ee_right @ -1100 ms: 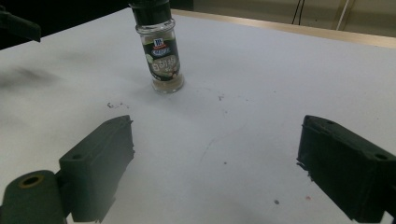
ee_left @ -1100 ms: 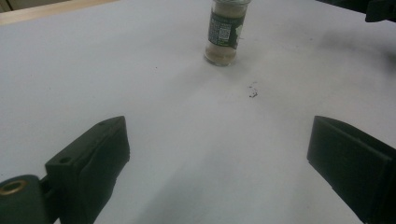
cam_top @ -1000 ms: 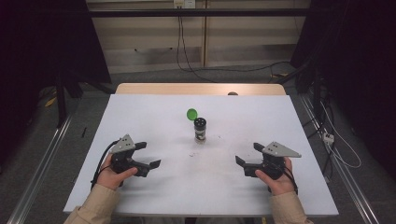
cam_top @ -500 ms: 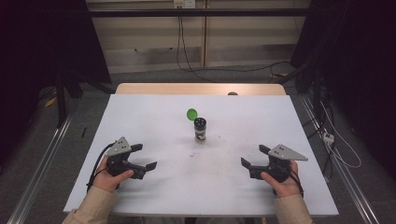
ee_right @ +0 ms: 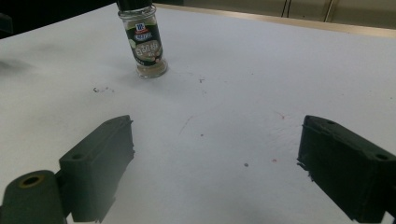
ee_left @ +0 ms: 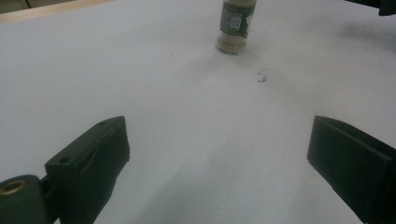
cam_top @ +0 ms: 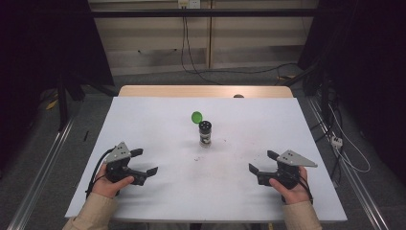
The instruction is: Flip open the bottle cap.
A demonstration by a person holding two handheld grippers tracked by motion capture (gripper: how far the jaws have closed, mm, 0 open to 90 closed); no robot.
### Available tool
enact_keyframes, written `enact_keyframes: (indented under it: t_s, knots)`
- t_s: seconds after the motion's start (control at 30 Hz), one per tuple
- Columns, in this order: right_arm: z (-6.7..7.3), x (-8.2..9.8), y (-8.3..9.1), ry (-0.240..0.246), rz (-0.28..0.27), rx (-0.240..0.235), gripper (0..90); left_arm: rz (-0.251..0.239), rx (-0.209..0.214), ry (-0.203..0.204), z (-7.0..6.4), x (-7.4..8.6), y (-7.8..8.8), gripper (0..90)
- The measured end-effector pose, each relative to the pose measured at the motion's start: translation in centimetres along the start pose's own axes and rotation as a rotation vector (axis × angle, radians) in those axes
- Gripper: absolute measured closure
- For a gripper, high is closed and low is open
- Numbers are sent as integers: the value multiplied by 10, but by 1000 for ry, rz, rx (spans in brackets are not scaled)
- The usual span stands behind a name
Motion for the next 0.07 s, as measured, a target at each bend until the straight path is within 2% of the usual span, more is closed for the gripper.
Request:
enact_keyframes:
  t_s: [0.07]
  knots:
    - [0, 0, 0, 6, 2, 1, 99, 6, -6, -5, 1, 1, 0, 54]
Point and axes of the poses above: each handheld gripper's, and its own axes: y roughly backward along the jaws, x roughly out of its underside, z roughly to its left, the point moved 1 cm from there along -y, roughly forward along the jaws, and after that the axes turned 11 degrees about -z, right-handed, at the moved point
